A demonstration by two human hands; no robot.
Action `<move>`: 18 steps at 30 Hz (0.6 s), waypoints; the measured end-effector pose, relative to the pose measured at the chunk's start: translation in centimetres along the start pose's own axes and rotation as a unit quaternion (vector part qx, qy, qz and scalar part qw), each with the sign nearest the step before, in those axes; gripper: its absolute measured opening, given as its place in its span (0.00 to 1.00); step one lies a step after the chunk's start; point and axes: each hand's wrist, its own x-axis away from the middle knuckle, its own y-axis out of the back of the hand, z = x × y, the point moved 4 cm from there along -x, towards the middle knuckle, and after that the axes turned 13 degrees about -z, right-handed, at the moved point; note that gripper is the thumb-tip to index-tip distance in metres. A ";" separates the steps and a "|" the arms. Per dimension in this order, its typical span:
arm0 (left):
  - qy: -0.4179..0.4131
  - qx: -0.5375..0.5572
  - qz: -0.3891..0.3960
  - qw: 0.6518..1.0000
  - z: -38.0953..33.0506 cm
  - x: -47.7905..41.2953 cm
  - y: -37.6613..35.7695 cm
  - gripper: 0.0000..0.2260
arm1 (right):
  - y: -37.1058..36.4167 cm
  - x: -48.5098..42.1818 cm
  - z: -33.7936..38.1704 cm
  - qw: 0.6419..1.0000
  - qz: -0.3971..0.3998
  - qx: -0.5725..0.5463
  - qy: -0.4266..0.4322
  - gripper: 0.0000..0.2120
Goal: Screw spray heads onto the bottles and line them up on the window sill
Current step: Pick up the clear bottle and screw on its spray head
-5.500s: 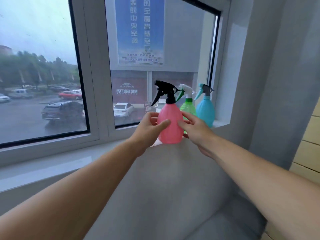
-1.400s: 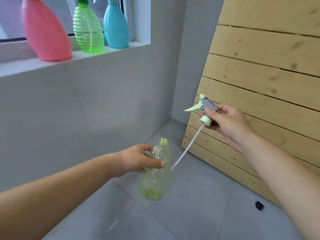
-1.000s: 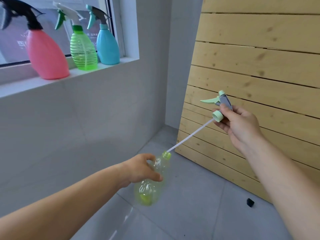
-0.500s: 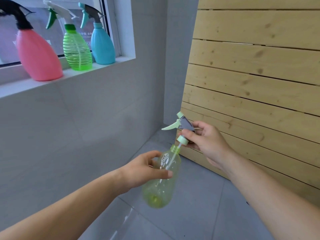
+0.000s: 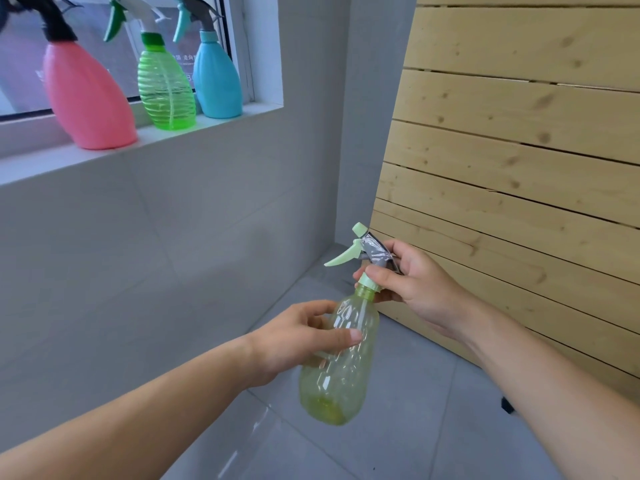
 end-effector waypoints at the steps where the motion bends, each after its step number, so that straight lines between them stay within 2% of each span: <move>1: -0.002 0.003 0.001 1.000 -0.1 0.0 0.0 0.17 | 0.0 -0.1 0.1 1.000 0.004 0.000 0.002 0.12; 4: -0.003 0.007 0.011 1.000 0.0 -0.1 0.1 0.19 | -0.1 -0.2 0.1 1.000 0.016 0.004 0.001 0.12; 8: 0.001 0.015 0.029 0.999 0.1 -0.1 0.0 0.16 | -0.4 -0.1 -0.3 0.999 0.039 0.016 -0.004 0.11; 14: -0.013 0.022 0.009 1.000 0.2 -0.1 0.0 0.15 | -0.3 -0.1 -0.2 0.998 0.056 0.027 0.016 0.13; 18: -0.011 0.009 -0.009 1.000 0.4 -0.3 -0.3 0.14 | -0.5 -0.2 -0.4 0.997 0.022 0.067 0.040 0.13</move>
